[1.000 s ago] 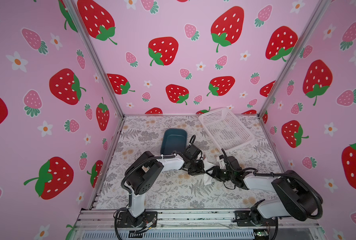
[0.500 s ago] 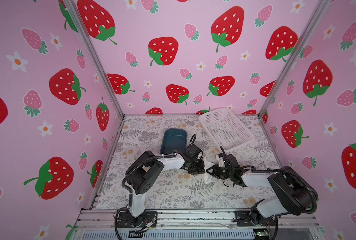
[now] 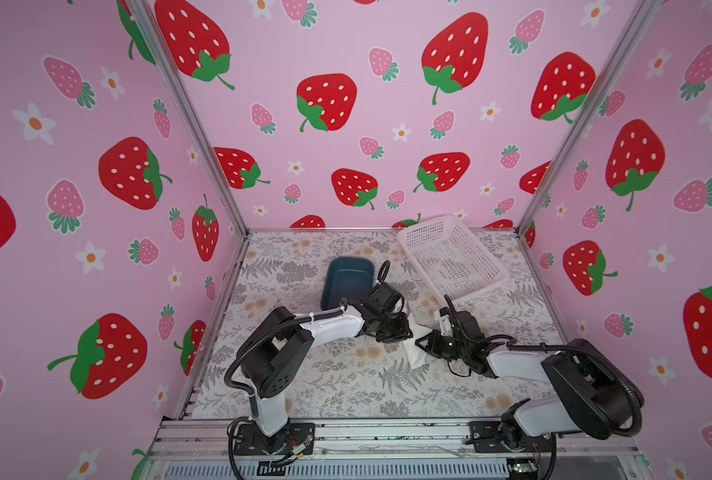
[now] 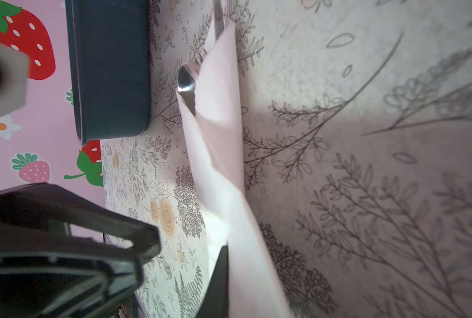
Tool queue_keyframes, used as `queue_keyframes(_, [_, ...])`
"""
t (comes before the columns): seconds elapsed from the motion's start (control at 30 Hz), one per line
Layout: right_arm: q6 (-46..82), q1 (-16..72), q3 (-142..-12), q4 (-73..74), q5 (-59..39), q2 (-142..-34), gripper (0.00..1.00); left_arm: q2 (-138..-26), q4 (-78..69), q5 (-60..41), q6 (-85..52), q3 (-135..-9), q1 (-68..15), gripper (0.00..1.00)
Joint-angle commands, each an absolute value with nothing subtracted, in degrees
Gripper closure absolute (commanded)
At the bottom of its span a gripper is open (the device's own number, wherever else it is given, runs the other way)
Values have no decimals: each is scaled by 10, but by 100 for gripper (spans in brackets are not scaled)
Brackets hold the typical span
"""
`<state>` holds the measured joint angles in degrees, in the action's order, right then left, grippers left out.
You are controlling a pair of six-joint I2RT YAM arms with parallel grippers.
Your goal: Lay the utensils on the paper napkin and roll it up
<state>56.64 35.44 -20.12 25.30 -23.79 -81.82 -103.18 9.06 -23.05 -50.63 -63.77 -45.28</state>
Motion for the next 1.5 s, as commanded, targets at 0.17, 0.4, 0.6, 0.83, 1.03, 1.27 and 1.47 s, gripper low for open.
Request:
queue_keyframes(0.17, [545,352,-175,292,-203,-770,94,-983,125,-172,-489,-603,-440,68])
queue_keyframes(0.4, [507,352,-169,287,-196,-736,94,-957,136,-165,-453,-604,-432,62])
queue_keyframes(0.6, [498,352,-167,293,-207,-740,94,-943,123,-161,-462,-588,-425,59])
queue_keyframes(0.83, [478,353,-156,320,-218,-725,94,-932,68,-191,-493,-541,-404,54])
queue_keyframes(1.03, [442,357,-133,357,-217,-689,94,-926,14,-222,-516,-513,-390,48])
queue_keyframes(1.27, [388,368,-119,381,-215,-632,94,-899,-49,-247,-523,-487,-378,40])
queue_keyframes(1.47, [370,374,-135,373,-221,-583,94,-854,-125,-281,-523,-458,-361,34])
